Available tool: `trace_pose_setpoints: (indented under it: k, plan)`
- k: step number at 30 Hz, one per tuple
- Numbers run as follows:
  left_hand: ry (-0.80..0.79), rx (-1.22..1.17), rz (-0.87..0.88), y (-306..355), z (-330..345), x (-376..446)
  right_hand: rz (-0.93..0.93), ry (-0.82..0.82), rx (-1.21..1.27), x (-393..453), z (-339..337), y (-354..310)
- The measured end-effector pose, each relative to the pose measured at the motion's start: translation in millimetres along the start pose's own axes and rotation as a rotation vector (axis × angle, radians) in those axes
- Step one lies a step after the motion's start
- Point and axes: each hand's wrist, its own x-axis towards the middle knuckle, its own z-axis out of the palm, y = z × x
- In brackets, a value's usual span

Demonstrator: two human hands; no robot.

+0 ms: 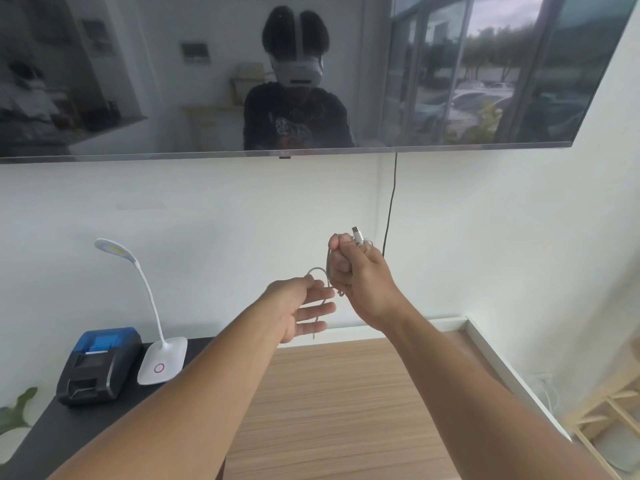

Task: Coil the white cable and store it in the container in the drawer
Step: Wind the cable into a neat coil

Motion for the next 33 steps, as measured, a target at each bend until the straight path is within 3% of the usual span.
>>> trace_pose_setpoints:
  k: [5, 9, 13, 20, 25, 29, 33]
  plan:
    - [0.038, -0.078, 0.027, 11.3, -6.7, 13.2, 0.069, -0.059, 0.033, -5.3, -5.5, 3.0]
    - [0.042, -0.119, 0.158, 36.2, -5.1, 17.6, 0.128, -0.138, -0.083, -9.3, -8.0, 13.0]
    - [0.072, -0.194, 0.314, 68.0, -2.1, 11.4, 0.209, -0.092, -0.184, -12.7, -8.1, 28.5]
    - [-0.045, 0.061, 0.625, 68.5, 8.7, -18.3, 0.236, 0.054, -0.291, -6.1, -3.8, 36.9]
    - [-0.031, 0.072, 0.741, 59.2, 17.0, -25.1, 0.211, 0.025, -0.41, -1.7, 7.9, 37.3]
    - [-0.04, -0.074, 0.75, 46.5, 11.7, -31.7, 0.212, 0.148, -0.267, 5.1, 9.1, 29.7]
    - [-0.124, -0.352, 0.642, 10.0, 7.9, -31.3, 0.194, 0.268, 0.022, 15.2, 7.3, 16.1]
